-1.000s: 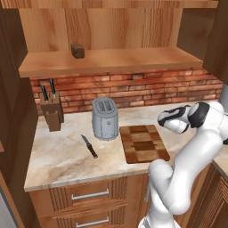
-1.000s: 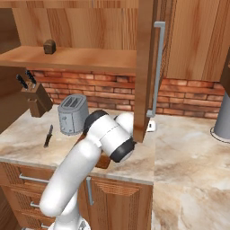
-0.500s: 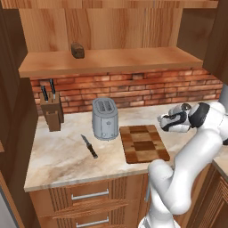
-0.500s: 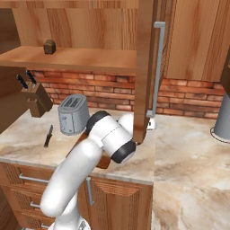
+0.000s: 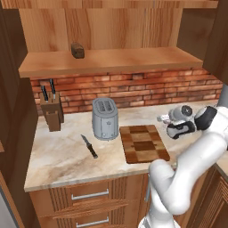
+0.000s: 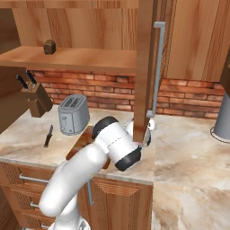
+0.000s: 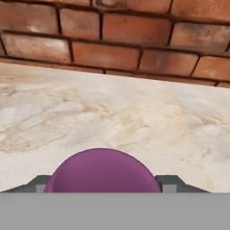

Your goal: Pick the bread, place it on the cutting board, pick the jam, place it on the counter, and close the cabinet.

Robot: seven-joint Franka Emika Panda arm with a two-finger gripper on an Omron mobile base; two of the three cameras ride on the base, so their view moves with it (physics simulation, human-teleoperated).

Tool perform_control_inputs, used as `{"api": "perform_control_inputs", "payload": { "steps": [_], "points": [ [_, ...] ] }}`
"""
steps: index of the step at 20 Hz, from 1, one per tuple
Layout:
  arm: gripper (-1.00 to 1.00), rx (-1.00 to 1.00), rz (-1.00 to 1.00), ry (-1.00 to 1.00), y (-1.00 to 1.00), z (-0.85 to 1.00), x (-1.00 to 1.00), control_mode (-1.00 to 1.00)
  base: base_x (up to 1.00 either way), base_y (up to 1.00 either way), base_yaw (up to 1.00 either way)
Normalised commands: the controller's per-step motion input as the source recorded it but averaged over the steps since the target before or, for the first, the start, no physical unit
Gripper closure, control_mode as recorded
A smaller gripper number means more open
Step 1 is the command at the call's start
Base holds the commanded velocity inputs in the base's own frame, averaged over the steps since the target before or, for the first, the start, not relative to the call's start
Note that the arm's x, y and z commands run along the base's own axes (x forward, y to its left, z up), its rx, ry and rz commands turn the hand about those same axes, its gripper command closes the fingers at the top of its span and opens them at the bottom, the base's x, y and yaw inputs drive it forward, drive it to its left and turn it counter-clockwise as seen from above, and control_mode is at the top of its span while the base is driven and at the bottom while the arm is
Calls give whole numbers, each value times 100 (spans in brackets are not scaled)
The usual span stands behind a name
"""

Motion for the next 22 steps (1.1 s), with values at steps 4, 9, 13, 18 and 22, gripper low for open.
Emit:
{"api": "perform_control_inputs", "payload": {
  "steps": [4, 9, 13, 18, 22],
  "points": [
    [100, 0, 0, -3, 0, -3, -5, -100, 0, 0, 0],
    [100, 0, 0, 0, 0, 0, 0, -100, 0, 0, 0],
    [-100, 0, 0, 0, 0, 0, 0, -100, 0, 0, 0],
    [-100, 0, 0, 0, 0, 0, 0, -100, 0, 0, 0],
    [-100, 0, 0, 0, -1, 0, 0, -100, 0, 0, 0]
  ]
}}
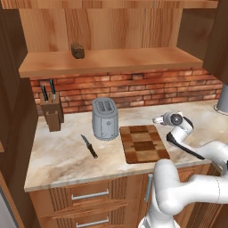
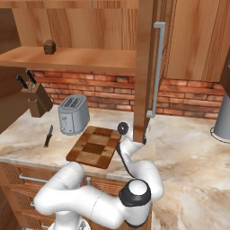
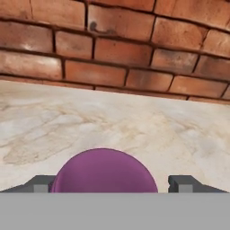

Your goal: Pick the bread, place it on the cutting board, pick the jam, place it on the counter, and close the cabinet.

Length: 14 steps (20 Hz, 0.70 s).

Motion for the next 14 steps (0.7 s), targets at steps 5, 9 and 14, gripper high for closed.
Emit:
{"api": "perform_control_inputs", "payload": {
  "steps": [5, 9, 14],
  "points": [
    [-100, 0, 0, 0, -10, 0, 0, -100, 0, 0, 0],
    [-100, 0, 0, 0, -17, 5, 0, -100, 0, 0, 0],
    [-100, 0, 0, 0, -19, 10, 0, -100, 0, 0, 0]
  ]
}}
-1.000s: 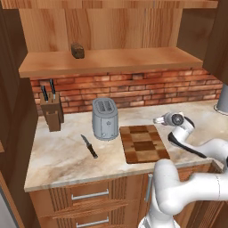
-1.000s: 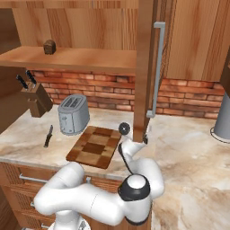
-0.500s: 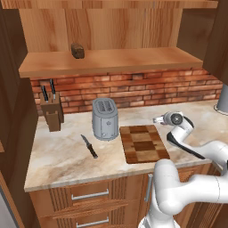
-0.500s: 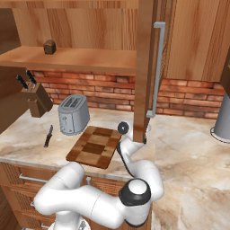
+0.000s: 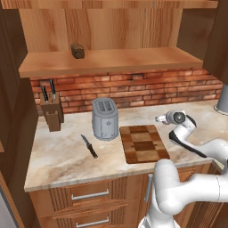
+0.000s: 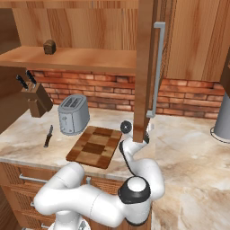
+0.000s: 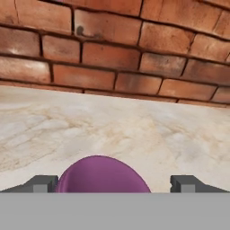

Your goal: Pick the bread, place it on the cutting board, pick the jam, place it on the counter, and close the cabinet.

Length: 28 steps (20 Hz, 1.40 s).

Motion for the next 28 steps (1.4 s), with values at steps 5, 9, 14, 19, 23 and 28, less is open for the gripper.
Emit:
{"api": "perform_control_inputs", "payload": {
  "steps": [5, 9, 14, 19, 23, 28],
  "points": [
    [-100, 0, 0, 0, -7, 13, -10, -100, 0, 0, 0],
    [-100, 0, 0, 0, 0, 14, -9, -100, 0, 0, 0],
    [-100, 0, 0, 0, 0, 17, -2, -100, 0, 0, 0],
    [-100, 0, 0, 0, 0, 22, -1, -100, 0, 0, 0],
    [-100, 0, 0, 0, 0, 16, -11, -100, 0, 0, 0],
    [-100, 0, 0, 0, 0, 16, -22, -100, 0, 0, 0]
  ]
}}
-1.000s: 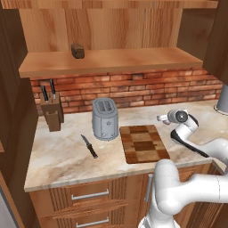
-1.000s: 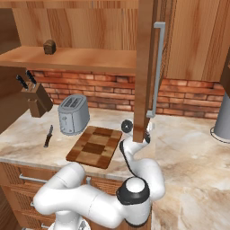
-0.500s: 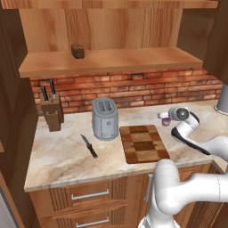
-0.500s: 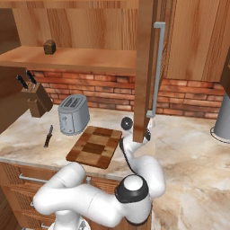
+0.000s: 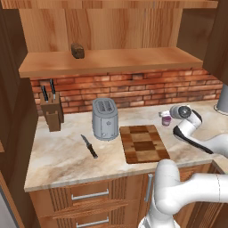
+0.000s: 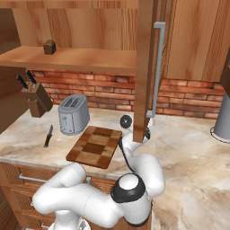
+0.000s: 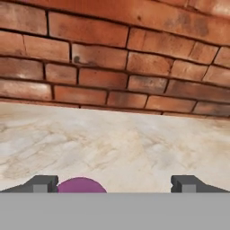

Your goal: Pick the bread, place it on the cutting board, pick the jam, place it on the counter, and close the cabinet.

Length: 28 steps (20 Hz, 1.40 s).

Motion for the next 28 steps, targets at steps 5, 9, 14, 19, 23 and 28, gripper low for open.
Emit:
{"api": "perform_control_inputs", "payload": {
  "steps": [5, 9, 14, 19, 23, 28],
  "points": [
    [-100, 0, 0, 0, 0, 22, -26, -100, 0, 0, 0],
    [-100, 0, 0, 0, 0, 23, -29, -100, 0, 0, 0],
    [-100, 0, 0, 0, 1, 25, -30, -100, 0, 0, 0],
    [-100, 0, 0, 0, 10, 26, -32, -100, 0, 0, 0],
    [-100, 0, 0, 0, 12, 29, -31, -100, 0, 0, 0],
    [-100, 0, 0, 0, 15, 33, -30, -100, 0, 0, 0]
  ]
}}
